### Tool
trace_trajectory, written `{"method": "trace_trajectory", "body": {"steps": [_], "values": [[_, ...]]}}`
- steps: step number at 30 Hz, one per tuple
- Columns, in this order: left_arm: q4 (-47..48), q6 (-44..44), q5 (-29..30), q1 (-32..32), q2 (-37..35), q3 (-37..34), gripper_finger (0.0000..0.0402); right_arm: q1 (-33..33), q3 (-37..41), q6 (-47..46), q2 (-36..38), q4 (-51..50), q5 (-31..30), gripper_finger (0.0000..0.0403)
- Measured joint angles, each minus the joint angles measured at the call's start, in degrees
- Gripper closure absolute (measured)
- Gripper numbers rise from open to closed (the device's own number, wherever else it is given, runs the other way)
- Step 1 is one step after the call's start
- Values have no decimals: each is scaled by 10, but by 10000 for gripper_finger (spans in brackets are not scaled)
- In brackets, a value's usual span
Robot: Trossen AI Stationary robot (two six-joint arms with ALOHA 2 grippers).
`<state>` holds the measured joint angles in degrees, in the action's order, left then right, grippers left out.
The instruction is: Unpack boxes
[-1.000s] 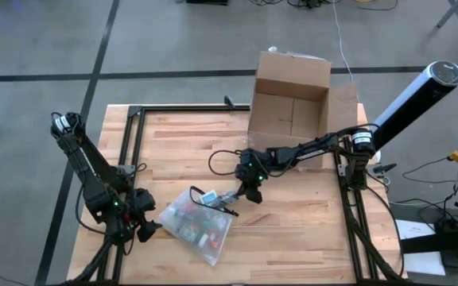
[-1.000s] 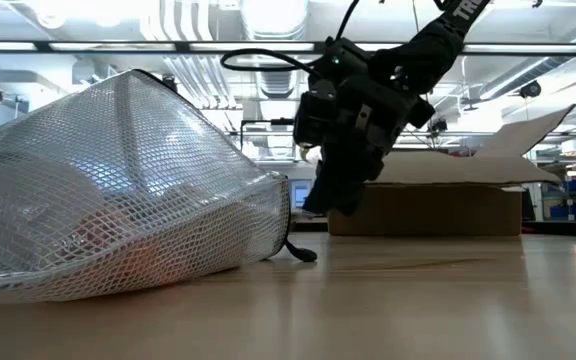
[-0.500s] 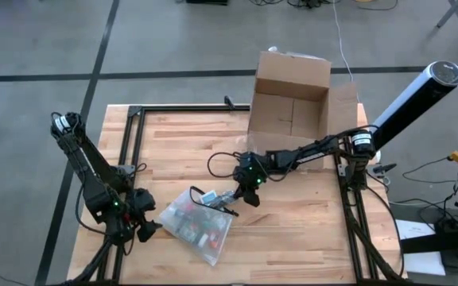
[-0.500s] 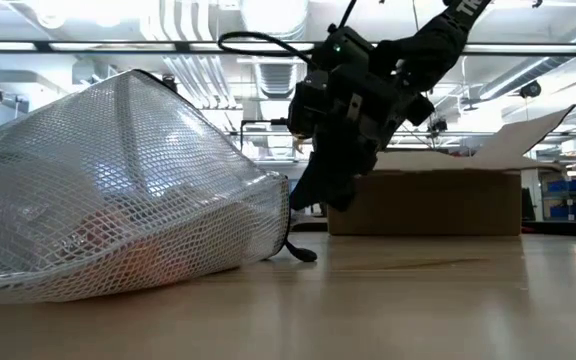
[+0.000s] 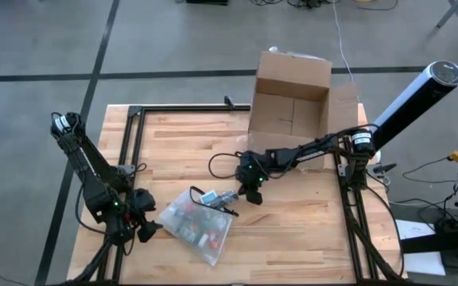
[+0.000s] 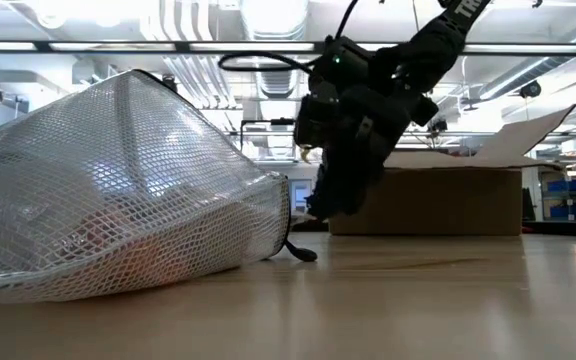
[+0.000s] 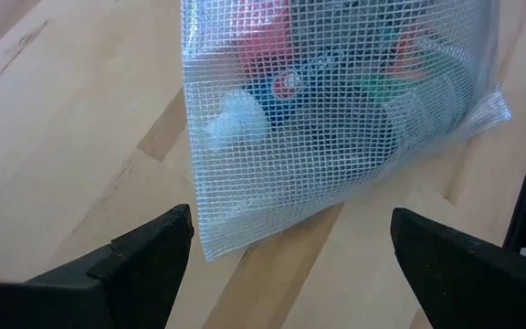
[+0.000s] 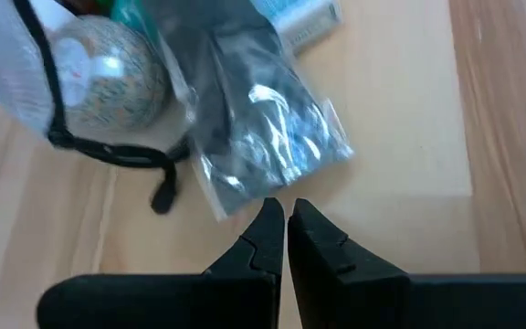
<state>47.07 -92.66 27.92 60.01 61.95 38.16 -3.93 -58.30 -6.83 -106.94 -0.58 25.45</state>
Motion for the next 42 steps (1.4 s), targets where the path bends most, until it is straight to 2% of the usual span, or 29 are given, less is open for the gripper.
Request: {"method": "trace_trajectory", "body": {"steps": [7, 14, 21, 27, 35, 42], "values": [[-31, 7, -2, -5, 1, 1, 49, 14, -52, 0, -29, -2, 5, 403], [-52, 0, -30, -5, 15, 1, 49, 33, -127, 14, -84, -31, 36, 403], [-60, -9, -31, -6, 21, 1, 49, 33, -162, 20, -88, -35, 56, 403], [-59, -9, -31, -6, 21, 1, 49, 30, -175, 23, -81, -44, 64, 403], [-62, -11, -33, -6, 21, 1, 49, 1, -174, 50, -88, -90, 29, 403], [-105, 5, -81, -6, 48, 1, 49, -2, -174, 56, -119, -78, 29, 403]]}}
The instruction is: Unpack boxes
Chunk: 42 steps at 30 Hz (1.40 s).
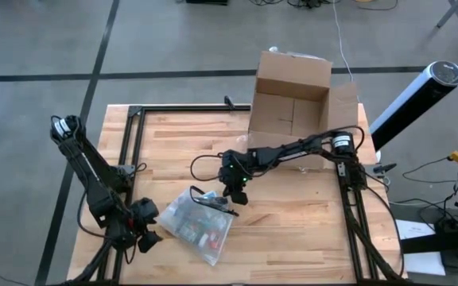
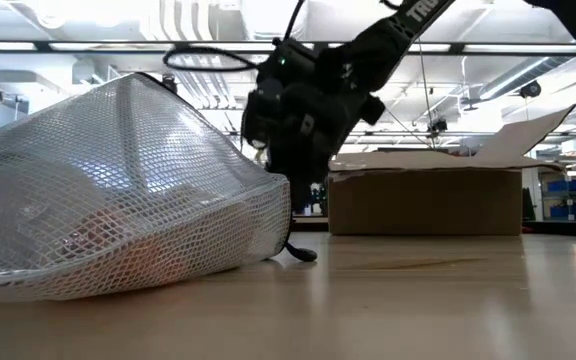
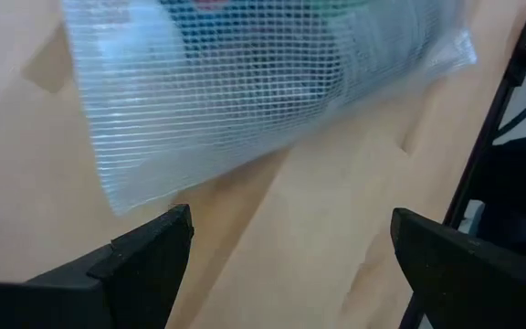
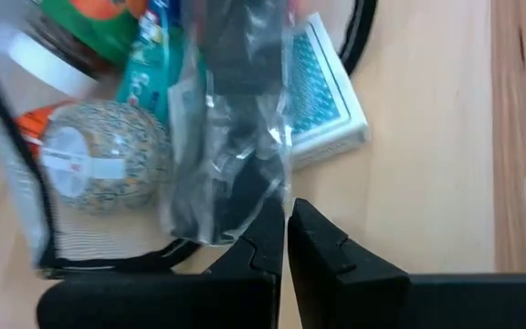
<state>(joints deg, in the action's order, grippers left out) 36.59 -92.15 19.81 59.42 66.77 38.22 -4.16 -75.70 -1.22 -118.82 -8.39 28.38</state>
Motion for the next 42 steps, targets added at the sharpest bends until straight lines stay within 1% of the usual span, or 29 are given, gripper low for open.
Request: {"method": "trace_trajectory", "body": {"steps": [5, 9, 12, 17, 23, 26, 30, 35, 42], "values": [[-38, -1, -6, -1, 42, 0, 49, -2, 0, -2, -15, 6, -1, 403], [-86, -1, -21, -4, 74, 0, 49, -1, 0, -5, -17, 12, 1, 403], [-120, -1, -25, -17, 95, 0, 49, -1, -2, -10, -17, 17, 7, 403], [-129, 3, -25, -52, 114, 0, 49, 2, -30, -12, -17, 18, 17, 403], [-141, 63, -27, -102, 123, 0, 49, 7, -55, -13, -17, 7, 27, 403], [-142, 76, -23, -115, 122, 0, 49, -3, -56, -13, -17, -14, 20, 403], [-143, 76, -24, -116, 122, 0, 49, -21, -50, 4, -16, -41, 3, 403], [-143, 75, -24, -116, 122, 0, 49, -35, -38, 25, -16, -81, 1, 403], [-144, 72, -24, -116, 122, 0, 49, -17, -34, 53, -16, -115, 7, 403]]}}
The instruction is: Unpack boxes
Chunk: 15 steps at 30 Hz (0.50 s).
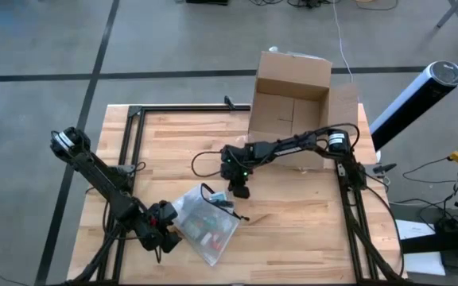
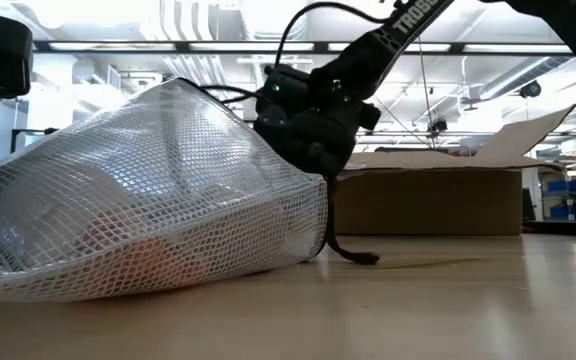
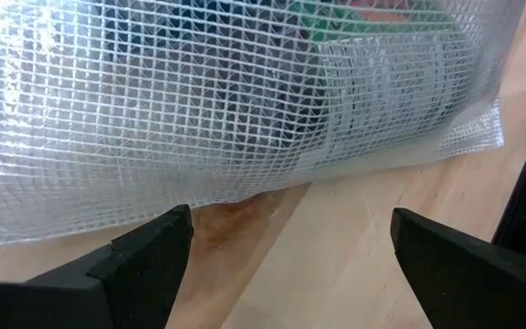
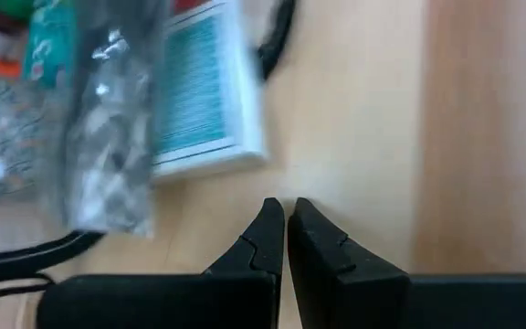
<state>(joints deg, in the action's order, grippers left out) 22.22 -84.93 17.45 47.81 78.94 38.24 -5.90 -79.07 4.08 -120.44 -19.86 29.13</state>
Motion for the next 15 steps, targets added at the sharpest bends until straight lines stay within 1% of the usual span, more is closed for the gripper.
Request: {"method": "trace_trajectory", "body": {"steps": [6, 10, 15], "values": [[-1, 0, 0, -3, 0, 0, 49, 29, 0, -3, 0, 18, 23, 403], [-1, 5, 0, -14, 0, 0, 49, 46, 0, -17, 0, 40, 24, 403], [-3, 37, -1, -38, 0, 0, 49, 49, 0, -38, 0, 62, 26, 403]]}}
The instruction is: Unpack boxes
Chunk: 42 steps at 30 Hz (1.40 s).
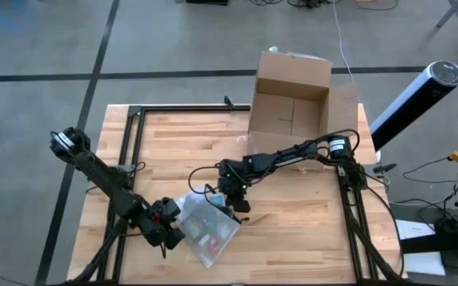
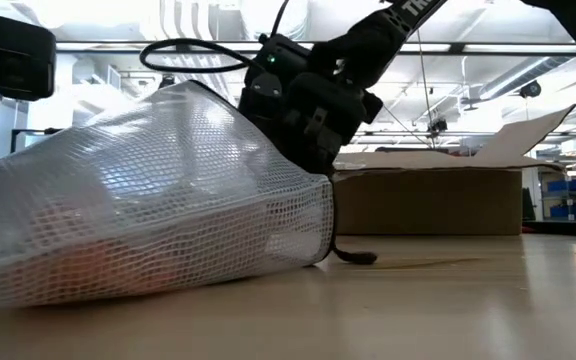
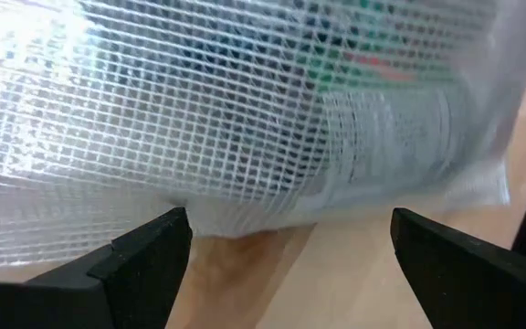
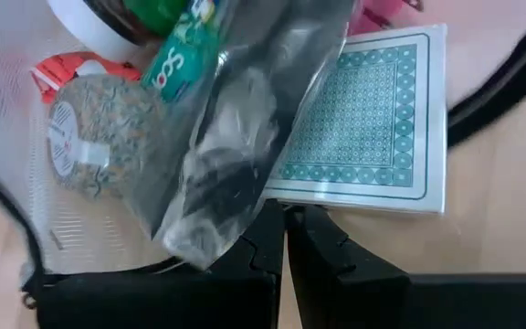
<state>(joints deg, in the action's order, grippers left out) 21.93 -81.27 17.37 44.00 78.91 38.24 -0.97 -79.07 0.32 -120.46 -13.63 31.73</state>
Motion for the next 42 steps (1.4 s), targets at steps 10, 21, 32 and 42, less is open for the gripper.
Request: {"method": "trace_trajectory", "body": {"steps": [10, 21, 32, 42], "values": [[-4, 42, 0, -29, 0, 0, 49, -2, 0, 7, 0, -17, 4, 403], [0, 43, -9, -29, 0, 0, 49, -17, 0, 33, 0, -49, -4, 403], [0, 58, -13, -34, 0, 0, 49, -21, -2, 27, 0, -6, -33, 403], [-11, 117, -20, -79, -1, 0, 49, -17, -13, 25, -1, 11, -27, 403]]}}
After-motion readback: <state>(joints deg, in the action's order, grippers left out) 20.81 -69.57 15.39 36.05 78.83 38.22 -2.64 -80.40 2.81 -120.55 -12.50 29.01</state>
